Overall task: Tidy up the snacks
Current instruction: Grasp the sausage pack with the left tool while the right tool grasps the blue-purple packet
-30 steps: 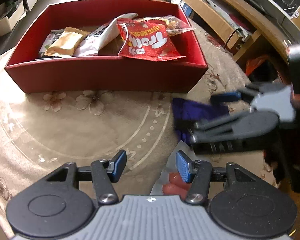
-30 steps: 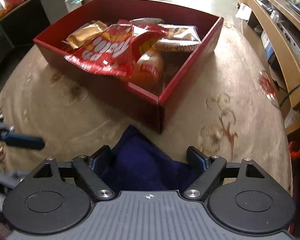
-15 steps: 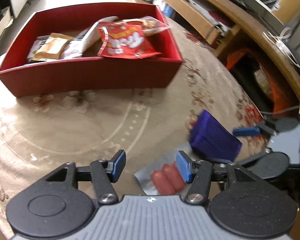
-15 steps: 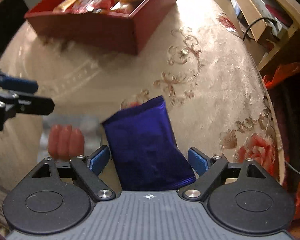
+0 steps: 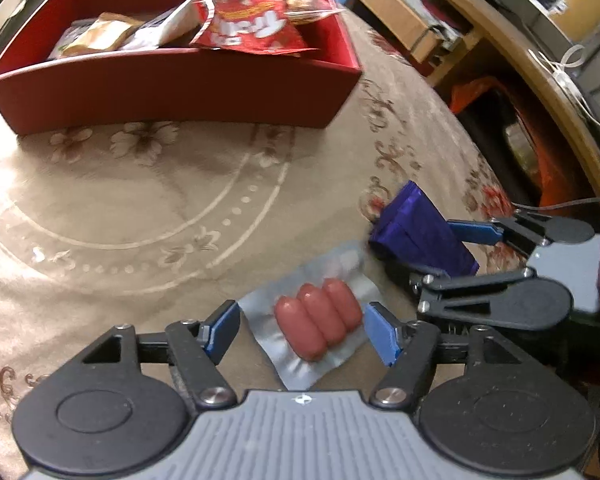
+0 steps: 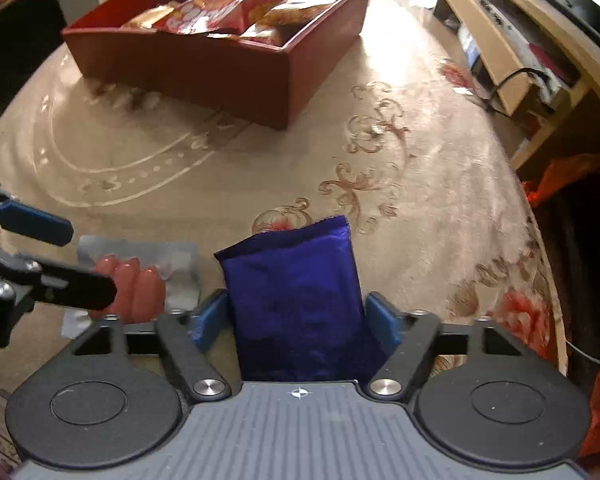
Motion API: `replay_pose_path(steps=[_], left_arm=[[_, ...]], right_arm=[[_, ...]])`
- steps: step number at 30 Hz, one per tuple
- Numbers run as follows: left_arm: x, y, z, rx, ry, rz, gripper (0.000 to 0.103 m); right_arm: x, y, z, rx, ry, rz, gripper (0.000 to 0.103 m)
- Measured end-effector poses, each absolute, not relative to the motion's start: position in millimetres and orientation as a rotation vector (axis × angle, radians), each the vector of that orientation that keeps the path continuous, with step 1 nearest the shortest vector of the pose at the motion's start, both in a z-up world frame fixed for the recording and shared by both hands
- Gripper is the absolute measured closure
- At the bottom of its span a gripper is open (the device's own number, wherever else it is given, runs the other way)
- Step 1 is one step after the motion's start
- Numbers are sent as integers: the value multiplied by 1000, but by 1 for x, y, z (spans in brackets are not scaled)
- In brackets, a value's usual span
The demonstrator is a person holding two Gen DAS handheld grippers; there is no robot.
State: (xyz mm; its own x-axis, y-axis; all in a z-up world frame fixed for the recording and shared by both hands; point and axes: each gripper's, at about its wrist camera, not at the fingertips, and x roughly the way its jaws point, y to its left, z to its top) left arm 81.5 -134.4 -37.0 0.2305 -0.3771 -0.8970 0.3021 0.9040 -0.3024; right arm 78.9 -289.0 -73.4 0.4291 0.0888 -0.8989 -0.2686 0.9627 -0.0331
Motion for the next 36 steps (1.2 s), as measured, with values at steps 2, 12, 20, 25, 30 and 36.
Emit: replay_pose_path(steps=[2,12,20,25,30,36], left_arm=[[81,-135,-36,-83,1252,-457,30],[80,-166,-40,28,1213,-443,27],[81,-168,-47,-21,1235,-333,23],[85,-151,-49,-142,1263,-259,22],[83,-177,-40,46,1202,-349,22],[83,-194,-41,267,1159,-476,22]], right_arm=[[79,-291,-75,-160,1103,203,28],[67,-330,-74,1,1091,109,28],[64,-332,-76,19,1085,116,28],[63,-330,-75,13,1079,130,28],[61,-334,-74,35,1079,130,28],[60,-336,-73,51,1080,129,28]])
